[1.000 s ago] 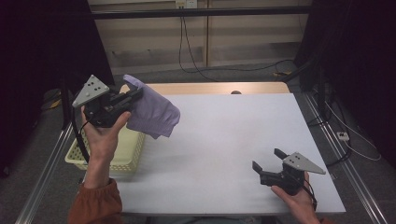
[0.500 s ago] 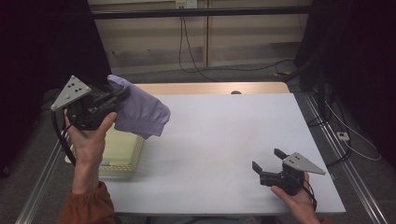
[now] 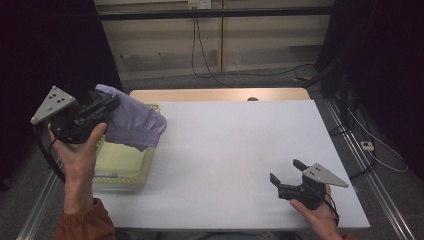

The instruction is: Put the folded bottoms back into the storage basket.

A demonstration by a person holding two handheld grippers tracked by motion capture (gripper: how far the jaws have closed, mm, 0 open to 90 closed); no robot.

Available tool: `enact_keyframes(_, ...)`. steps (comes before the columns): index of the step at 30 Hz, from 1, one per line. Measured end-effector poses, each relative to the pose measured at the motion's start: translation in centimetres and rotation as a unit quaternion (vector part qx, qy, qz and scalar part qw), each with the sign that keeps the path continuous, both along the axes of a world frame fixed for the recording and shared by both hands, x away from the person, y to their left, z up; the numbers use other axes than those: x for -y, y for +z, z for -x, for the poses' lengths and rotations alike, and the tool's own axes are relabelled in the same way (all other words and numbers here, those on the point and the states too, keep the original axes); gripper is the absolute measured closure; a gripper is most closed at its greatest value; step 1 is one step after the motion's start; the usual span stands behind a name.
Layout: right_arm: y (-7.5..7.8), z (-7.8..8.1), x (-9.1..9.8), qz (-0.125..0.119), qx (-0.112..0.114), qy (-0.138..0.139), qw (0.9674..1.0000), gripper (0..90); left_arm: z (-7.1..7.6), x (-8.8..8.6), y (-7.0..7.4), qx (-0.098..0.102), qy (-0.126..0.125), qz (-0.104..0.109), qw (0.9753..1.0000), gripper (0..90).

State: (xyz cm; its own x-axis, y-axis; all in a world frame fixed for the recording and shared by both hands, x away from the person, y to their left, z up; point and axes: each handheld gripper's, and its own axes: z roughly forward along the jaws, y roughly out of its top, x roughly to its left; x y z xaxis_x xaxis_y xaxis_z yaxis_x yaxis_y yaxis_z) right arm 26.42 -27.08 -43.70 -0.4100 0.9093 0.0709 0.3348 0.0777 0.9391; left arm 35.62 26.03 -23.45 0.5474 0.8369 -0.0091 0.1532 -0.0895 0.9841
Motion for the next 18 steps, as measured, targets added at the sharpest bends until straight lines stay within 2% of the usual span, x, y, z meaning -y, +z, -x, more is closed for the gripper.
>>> enact_keyframes(15,0.0,0.0,0.0,-0.001,-0.002,0.002,1.0000,5.3,-1.5,-3.2,-1.6,-0.034,0.037,0.016,0.9986,87.5)
enact_keyframes(18,0.0,-0.1,-0.1,-0.001,-0.002,0.003,1.0000,5.3,-1.9,-3.5,-2.0,-0.044,0.043,0.011,0.9981,87.5)
